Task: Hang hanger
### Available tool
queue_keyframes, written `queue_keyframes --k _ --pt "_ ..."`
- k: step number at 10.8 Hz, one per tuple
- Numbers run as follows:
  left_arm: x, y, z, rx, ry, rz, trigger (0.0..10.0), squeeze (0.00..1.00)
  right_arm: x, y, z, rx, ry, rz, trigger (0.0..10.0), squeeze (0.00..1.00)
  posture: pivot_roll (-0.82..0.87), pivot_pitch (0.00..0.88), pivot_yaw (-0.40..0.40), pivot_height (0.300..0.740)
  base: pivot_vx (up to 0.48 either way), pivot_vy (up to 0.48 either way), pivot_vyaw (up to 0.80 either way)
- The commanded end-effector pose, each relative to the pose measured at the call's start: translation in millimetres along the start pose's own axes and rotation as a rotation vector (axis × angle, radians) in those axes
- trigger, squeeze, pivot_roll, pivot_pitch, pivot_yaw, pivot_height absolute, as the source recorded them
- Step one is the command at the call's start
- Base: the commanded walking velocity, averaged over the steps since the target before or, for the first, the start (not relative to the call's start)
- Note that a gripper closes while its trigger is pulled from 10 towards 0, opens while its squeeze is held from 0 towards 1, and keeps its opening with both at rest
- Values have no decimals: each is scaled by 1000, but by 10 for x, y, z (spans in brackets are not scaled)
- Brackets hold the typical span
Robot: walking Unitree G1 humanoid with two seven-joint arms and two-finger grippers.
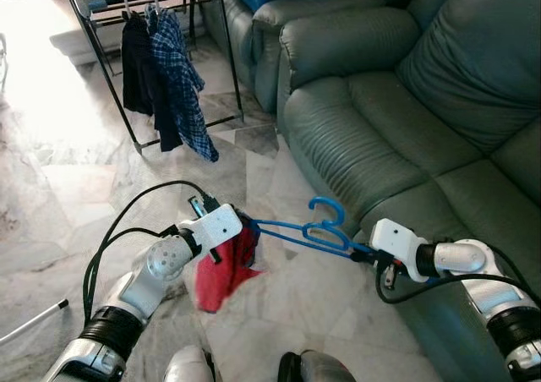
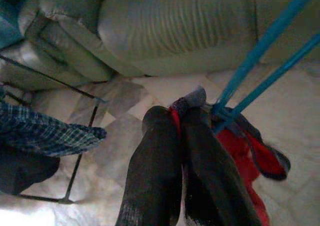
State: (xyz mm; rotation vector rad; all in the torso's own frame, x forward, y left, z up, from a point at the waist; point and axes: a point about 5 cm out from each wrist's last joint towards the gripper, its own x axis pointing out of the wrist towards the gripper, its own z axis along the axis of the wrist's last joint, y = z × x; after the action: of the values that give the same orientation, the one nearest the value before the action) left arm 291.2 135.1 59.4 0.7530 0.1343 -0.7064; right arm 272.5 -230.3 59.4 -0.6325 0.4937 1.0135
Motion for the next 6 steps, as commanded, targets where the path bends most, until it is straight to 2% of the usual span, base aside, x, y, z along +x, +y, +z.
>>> queue_keyframes --k 1,3,4,6 --pt "-12 22 21 20 -5 -1 10000 0 -68 -72 13 -3 -7 -27 10000 0 -30 120 -57 740 0 0 0" --pt "-15 56 -99 88 62 68 10000 0 -50 -28 39 15 -25 19 10000 0 -31 122 -56 740 0 0 0" --pt "-19 52 -127 90 75 75 10000 0 -52 -19 35 17 -25 28 10000 0 -31 122 -56 740 0 0 0" --pt "-26 113 -281 105 178 197 10000 0 -57 1 44 29 -34 52 10000 0 -35 124 -54 740 0 0 0"
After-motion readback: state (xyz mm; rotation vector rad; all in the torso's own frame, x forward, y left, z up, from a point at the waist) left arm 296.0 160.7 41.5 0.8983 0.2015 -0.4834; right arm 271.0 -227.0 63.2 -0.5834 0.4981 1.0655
